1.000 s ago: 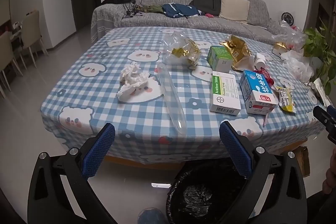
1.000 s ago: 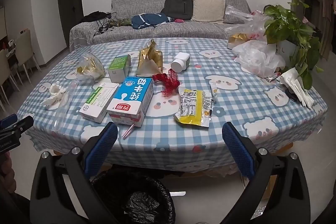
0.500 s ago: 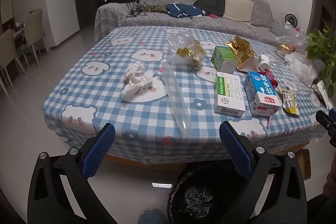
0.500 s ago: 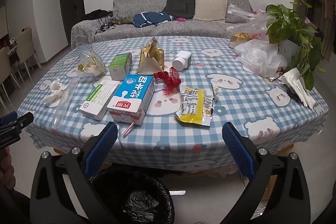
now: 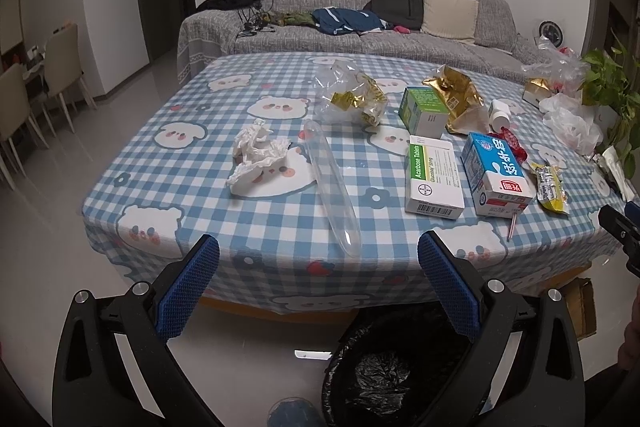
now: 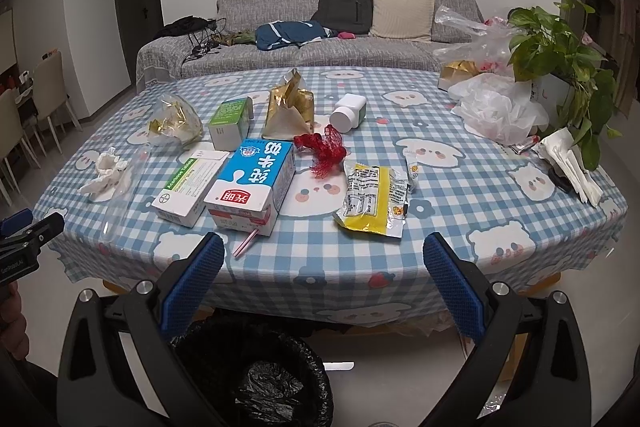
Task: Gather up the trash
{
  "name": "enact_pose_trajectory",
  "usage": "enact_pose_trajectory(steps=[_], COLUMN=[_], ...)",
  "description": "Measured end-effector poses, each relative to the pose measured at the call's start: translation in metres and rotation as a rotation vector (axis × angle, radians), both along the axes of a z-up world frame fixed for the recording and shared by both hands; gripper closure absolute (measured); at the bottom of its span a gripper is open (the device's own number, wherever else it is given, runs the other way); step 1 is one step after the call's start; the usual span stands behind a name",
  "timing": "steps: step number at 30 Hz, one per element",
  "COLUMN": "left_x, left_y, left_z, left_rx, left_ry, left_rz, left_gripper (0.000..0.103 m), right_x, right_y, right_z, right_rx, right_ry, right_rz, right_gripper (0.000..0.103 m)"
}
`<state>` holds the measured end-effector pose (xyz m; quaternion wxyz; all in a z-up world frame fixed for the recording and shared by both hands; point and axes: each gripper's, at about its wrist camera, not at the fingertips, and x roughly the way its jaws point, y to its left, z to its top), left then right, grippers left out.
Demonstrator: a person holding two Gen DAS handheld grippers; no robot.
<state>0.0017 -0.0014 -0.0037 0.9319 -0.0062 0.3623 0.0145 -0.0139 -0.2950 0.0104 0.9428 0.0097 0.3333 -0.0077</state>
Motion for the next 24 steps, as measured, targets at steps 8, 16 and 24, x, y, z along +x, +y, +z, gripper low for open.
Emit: enact_pose_trajectory(steps=[8, 16, 24], left_x=[0.0005, 0.0003, 0.0007], left_y=[0.0001, 0.0002, 0.0001], left_z=[0.0007, 0.0009, 0.0010], left_rx=[-0.004, -0.003, -0.004], left_ry=[-0.005, -0.006, -0.006], left_rz=[0.002, 0.003, 0.003], left_gripper=[0.006, 0.006, 0.006], right_x=[0.0008, 0.0036, 0.0044], right_y=[-0.0003, -0.0017, -0.0017], right_z=[-0.0003, -0.0029, -0.0038], right_rx=[-0.002, -0.005, -0.006], right_ry=[0.001, 0.006, 0.007], right_rz=[-0.001, -0.001, -0.003], right_gripper=[0.007, 0.007, 0.007])
